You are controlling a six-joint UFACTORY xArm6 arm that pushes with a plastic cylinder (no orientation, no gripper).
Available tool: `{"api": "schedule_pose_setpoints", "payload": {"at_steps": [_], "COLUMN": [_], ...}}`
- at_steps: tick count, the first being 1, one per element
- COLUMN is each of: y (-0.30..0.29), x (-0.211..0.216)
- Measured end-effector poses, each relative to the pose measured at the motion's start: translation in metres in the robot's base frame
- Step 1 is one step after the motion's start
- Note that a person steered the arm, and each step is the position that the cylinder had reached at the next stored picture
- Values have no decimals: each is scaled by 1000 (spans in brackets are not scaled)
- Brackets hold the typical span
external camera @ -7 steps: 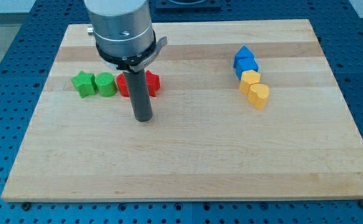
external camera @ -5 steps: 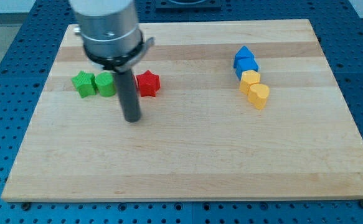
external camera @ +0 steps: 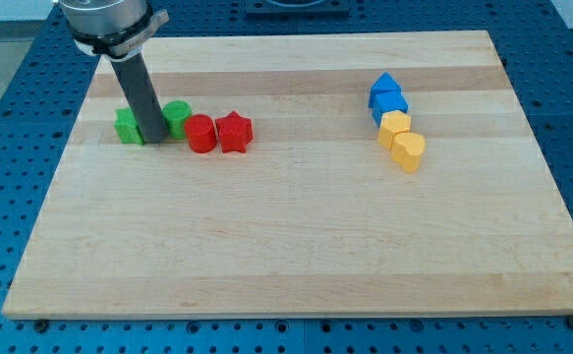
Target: Slide the green circle towards the top left
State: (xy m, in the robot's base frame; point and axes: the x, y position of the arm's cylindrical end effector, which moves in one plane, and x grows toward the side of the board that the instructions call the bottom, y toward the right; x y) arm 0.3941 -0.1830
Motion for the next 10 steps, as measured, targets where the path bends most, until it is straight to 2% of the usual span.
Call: {"api": "schedule_pose_setpoints", "payload": {"at_steps": [3, 5, 7, 10], "y": [32, 61, 102, 102], "x": [-12, -58, -64, -124]}}
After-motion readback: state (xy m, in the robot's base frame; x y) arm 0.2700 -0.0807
